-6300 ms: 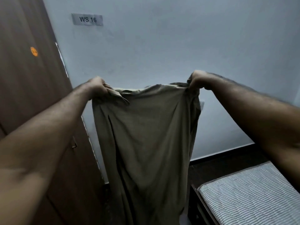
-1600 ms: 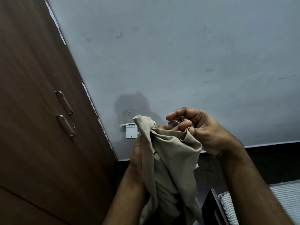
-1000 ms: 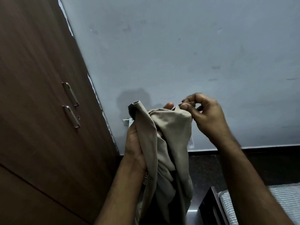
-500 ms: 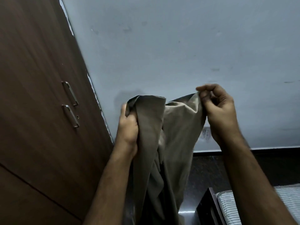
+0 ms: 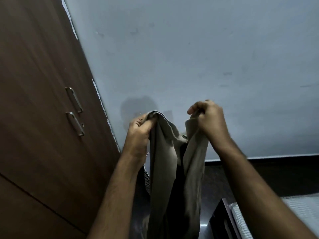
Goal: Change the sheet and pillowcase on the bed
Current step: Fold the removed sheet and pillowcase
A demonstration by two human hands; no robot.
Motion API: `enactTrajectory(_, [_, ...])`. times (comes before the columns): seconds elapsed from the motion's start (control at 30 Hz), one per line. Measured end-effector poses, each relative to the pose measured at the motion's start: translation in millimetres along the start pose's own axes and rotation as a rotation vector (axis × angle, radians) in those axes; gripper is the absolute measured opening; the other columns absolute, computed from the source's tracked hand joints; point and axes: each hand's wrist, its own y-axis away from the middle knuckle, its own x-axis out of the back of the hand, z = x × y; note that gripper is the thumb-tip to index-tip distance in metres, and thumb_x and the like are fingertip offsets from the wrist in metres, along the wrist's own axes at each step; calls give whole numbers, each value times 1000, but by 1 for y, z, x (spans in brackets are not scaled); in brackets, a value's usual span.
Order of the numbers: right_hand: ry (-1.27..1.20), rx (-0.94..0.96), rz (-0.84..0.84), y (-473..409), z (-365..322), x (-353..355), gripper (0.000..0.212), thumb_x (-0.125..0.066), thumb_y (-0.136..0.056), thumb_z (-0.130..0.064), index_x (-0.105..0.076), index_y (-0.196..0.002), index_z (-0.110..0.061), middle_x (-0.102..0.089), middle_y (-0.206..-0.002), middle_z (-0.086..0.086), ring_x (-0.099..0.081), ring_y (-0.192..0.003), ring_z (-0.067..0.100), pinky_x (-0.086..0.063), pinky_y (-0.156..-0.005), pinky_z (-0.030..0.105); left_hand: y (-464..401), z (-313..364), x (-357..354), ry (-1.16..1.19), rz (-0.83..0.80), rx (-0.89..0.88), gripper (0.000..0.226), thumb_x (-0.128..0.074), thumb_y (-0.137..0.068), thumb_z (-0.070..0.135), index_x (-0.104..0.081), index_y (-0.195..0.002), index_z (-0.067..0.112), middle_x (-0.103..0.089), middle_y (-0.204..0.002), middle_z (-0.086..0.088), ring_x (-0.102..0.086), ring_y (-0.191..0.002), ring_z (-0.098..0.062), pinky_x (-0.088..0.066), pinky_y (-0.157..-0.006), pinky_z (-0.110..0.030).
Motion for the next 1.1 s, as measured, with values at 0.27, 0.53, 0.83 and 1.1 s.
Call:
enactTrajectory(0.27, [-547,-150,-316,23,-13,-20,38,-46,-94,12,-74,-90,-13,-76,-87,7,-69,-80,14,-55,-76,33,8,-12,-21,-30,53,25,32,-78,-80,35,-67,-73,5,-61,-70,-7,-53,-67,-18,-45,-62,-32])
enactTrajectory(0.53, [-865,-118,-362,54,-21,-11,19,-70,-88,3,-72,-107,-1,-76,-100,13,-72,-93,22,-59,-82,32,4,-25,-25,128,157,143,34,-57,-103,26,-59,-98,-8,-64,-96,-30,-60,-91,-33,-51,-88,-43])
enactTrajectory(0.83, [-966,-147,-413,61,-17,-9,46,-54,-97,-43,-73,-109,-2,-72,-105,21,-63,-91,25,-50,-80,31,-3,-42,-26,57,350,6,35,-59,-98,39,-55,-87,6,-55,-84,-12,-50,-80,-25,-45,-77,-42])
enactTrajectory(1.1, [-723,-114,-154,-1,-20,-13,22,-57,-101,-11,-72,-88,-2,-72,-77,4,-65,-76,14,-53,-72,32,3,-39,-20,-419,13,-233,23,-68,-96,33,-66,-91,11,-69,-80,2,-61,-73,-12,-54,-70,-43])
